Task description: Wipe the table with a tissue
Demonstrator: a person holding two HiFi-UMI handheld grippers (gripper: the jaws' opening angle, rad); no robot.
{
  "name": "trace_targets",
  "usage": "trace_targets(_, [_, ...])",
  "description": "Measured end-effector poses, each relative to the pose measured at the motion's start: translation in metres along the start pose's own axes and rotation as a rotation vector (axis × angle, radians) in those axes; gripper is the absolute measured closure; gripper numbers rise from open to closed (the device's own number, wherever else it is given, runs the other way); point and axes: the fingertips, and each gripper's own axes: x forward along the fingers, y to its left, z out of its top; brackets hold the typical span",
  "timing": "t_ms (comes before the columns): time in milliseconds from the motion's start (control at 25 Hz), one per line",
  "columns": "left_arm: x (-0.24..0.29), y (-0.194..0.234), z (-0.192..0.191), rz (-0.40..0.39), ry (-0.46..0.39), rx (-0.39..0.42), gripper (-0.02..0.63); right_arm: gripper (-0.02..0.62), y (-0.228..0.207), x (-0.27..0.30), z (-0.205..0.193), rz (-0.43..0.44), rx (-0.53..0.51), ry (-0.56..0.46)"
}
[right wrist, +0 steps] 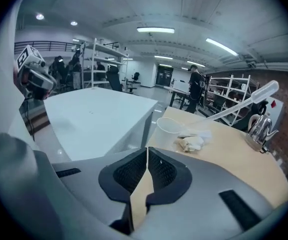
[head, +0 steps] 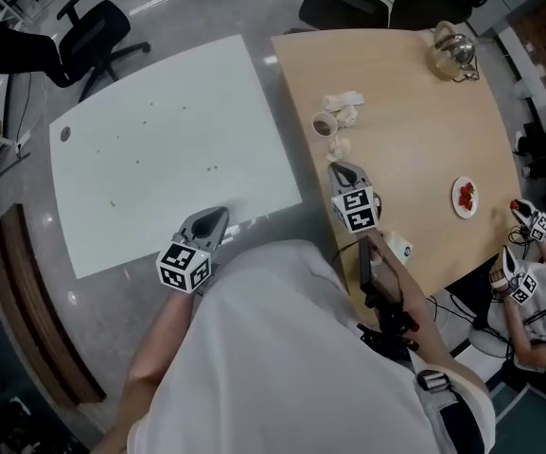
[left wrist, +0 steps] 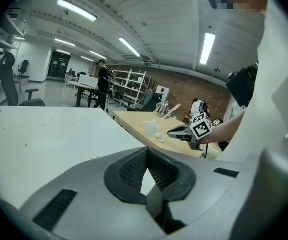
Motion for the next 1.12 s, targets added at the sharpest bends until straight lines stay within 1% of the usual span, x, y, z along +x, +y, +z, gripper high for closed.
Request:
trace_targets(200, [0.008, 0.021, 0.011, 0.029, 0.005, -0.003, 0.601, 0.575, -0.024, 0.026, 0.005, -0.013, -0.115, 0.061])
trace_targets(320, [0.013, 0.029, 0.019, 0.042, -0.002, -0.006, 0.601, 0.572, -0.030, 0.038, 0.002, 0.005, -0.165, 0.099])
trace_targets(360, [0.014, 0.030, 0.021, 0.045, -0.003, -0.009, 0.601, 0.565, -0.032, 0.041, -0.002, 0.015, -0.171, 0.117])
trace_targets(400, [0.015, 0.032, 0.022, 0.048, -0.003, -0.012, 0.601, 0.533, -0.033, 0.044, -0.007, 0.024, -0.169, 0.135])
trace_targets(440, [0.016, 0.033, 0.022, 0.052, -0.001, -0.015, 0.601, 0.491, -0.035, 0.046, -0.012, 0.033, -0.159, 0.152])
trace_targets(480, [0.016, 0.034, 0.021, 0.055, 0.004, -0.019, 0.601, 0.463, -0.037, 0.048, -0.017, 0.041, -0.144, 0.166])
trace_targets(560, [0.018, 0.038, 0.020, 0.062, 0.015, -0.024, 0.601, 0.442, -0.041, 0.050, -0.026, 0.051, -0.110, 0.186])
trace_targets(680, [0.023, 0.041, 0.021, 0.066, 0.025, -0.023, 0.600, 0.437, -0.048, 0.054, -0.037, 0.064, -0.061, 0.195])
trace_targets(840, [0.030, 0.040, 0.026, 0.064, 0.028, -0.013, 0.601, 0.437, -0.049, 0.061, -0.041, 0.098, 0.006, 0.158])
trace_targets(1000, [0.035, 0.038, 0.028, 0.069, 0.023, -0.017, 0.601, 0.439, -0.051, 0.062, -0.041, 0.106, 0.115, 0.126])
trace_targets(1040, [0.034, 0.038, 0.027, 0.072, 0.023, -0.019, 0.601, 0.439, -0.050, 0.062, -0.042, 0.103, 0.114, 0.121])
trace_targets(1120, [0.034, 0.036, 0.026, 0.076, 0.021, -0.022, 0.601, 0.441, -0.048, 0.061, -0.043, 0.093, 0.076, 0.127])
